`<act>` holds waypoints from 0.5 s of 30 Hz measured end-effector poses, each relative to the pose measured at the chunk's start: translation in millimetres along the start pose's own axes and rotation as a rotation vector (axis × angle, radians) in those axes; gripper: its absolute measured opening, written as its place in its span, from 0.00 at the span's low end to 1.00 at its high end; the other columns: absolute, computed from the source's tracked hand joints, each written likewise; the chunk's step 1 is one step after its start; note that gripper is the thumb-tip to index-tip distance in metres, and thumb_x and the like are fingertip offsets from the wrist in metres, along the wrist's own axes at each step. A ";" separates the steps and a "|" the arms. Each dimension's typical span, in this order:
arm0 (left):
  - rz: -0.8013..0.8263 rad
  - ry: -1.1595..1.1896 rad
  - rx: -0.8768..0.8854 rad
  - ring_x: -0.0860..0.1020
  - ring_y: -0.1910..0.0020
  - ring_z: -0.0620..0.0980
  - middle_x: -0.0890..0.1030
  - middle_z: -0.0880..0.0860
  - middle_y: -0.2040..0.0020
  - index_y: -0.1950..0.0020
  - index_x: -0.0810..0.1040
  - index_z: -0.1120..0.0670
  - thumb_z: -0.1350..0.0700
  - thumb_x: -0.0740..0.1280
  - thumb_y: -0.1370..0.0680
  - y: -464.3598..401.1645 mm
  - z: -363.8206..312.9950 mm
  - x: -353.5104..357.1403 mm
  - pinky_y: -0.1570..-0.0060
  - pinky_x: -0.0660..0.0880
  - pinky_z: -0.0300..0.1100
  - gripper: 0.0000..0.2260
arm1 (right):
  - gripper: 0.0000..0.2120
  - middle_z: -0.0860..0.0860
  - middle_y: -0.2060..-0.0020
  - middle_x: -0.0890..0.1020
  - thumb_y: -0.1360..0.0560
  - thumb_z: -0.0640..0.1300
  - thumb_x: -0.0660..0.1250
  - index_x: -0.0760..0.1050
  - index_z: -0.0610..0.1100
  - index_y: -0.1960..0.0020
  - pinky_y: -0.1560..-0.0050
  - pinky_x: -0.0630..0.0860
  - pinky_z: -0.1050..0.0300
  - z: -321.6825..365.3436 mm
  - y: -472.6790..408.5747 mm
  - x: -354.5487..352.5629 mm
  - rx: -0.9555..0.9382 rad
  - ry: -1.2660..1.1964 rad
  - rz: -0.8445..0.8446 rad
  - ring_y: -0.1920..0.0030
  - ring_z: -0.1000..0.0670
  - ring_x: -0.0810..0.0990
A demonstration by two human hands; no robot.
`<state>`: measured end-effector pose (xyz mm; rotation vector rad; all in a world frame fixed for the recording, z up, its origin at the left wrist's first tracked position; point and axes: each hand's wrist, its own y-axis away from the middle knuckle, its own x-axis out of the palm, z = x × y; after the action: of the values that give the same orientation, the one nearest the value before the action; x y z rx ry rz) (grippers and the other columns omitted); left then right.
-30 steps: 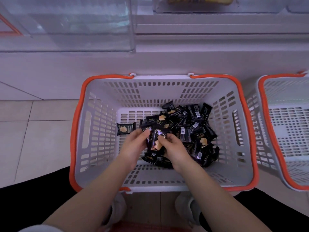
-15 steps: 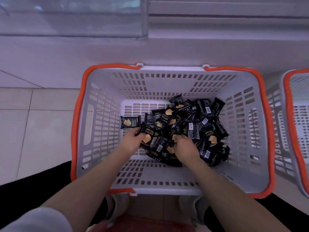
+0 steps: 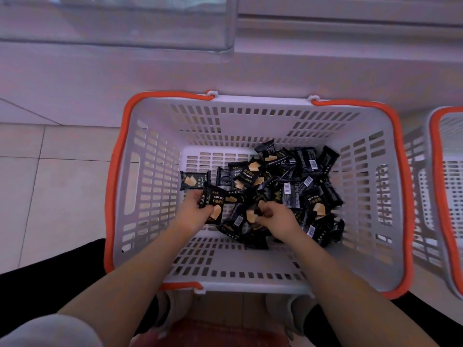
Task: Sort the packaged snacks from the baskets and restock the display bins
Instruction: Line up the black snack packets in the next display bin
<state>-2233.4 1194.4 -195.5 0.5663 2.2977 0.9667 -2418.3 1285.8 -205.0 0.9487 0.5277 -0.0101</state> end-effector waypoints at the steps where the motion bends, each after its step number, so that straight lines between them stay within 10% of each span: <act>1: -0.003 -0.017 0.022 0.69 0.52 0.42 0.68 0.47 0.43 0.33 0.64 0.57 0.58 0.66 0.23 0.6 -0.8 1.9 0.61 0.69 0.32 0.20 | 0.13 0.43 0.48 0.79 0.26 0.44 0.69 0.75 0.39 0.44 0.54 0.74 0.58 3.6 6.0 -4.9 0.010 -0.194 0.018 0.51 0.48 0.78; 8: 0.125 0.014 0.200 0.71 0.42 0.38 0.71 0.47 0.36 0.29 0.61 0.52 0.55 0.63 0.21 12.9 -6.6 25.8 0.44 0.70 0.32 0.22 | 0.04 0.51 0.65 0.79 0.26 0.39 0.69 0.74 0.44 0.54 0.73 0.72 0.70 23.7 23.7 1.4 0.068 -0.765 -0.017 0.73 0.60 0.76; 15: 0.166 -0.080 0.253 0.68 0.38 0.39 0.69 0.41 0.38 0.26 0.57 0.51 0.52 0.71 0.27 8.1 -5.8 25.2 0.38 0.66 0.39 0.34 | 0.05 0.50 0.63 0.80 0.22 0.43 0.63 0.76 0.45 0.55 0.56 0.79 0.56 25.0 14.3 7.2 -0.023 -0.697 -0.020 0.65 0.55 0.80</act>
<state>-2254.6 1211.1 -194.8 0.8970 2.3441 0.7165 -2398.0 1276.4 -185.5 0.8511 -0.1076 -0.3401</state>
